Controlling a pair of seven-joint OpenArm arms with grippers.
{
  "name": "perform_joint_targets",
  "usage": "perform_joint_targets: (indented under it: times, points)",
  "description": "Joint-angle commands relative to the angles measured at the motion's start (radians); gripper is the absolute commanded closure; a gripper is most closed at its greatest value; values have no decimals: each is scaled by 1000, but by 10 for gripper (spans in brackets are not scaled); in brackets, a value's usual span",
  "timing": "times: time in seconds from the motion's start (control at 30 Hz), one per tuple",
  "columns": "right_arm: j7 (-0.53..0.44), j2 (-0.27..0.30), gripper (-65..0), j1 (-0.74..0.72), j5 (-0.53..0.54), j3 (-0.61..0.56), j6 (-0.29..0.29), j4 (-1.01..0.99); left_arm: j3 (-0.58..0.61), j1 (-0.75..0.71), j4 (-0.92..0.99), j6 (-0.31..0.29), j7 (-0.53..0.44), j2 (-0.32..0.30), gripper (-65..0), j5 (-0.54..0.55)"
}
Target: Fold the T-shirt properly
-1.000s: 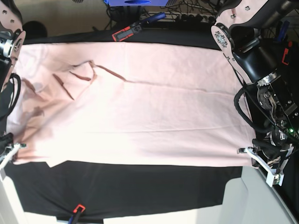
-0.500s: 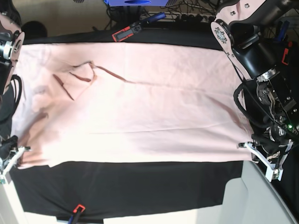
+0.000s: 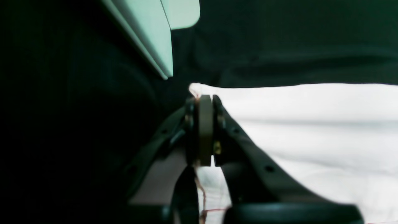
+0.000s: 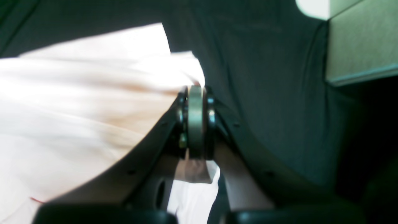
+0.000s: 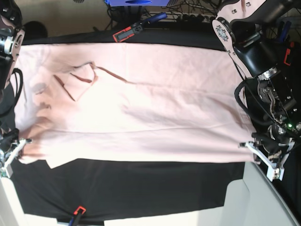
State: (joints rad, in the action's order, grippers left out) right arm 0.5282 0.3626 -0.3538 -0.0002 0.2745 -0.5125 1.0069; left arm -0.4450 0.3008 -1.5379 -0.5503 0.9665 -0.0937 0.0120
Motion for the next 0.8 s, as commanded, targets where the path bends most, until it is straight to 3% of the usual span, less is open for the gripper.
perform_joint_targets:
  times: [0.0, 0.4, 0.6, 0.77]
  points:
    - [-26, 22, -1, -24, 7, 7, 8, 16, -1, 15, -8, 12, -36, -10, 0, -17]
    - [-27, 22, -1, -29, 7, 9, 8, 16, 10, 10, 0, 14, -99, -13, 0, -37]
    - [-27, 16, -1, -35, 7, 9, 10, 17, 10, 47, 121, 16, -111, -13, 0, -39]
    - [-27, 16, -1, -47, 10, 9, 10, 17, 10, 42, 169, 16, -199, -13, 0, -39]
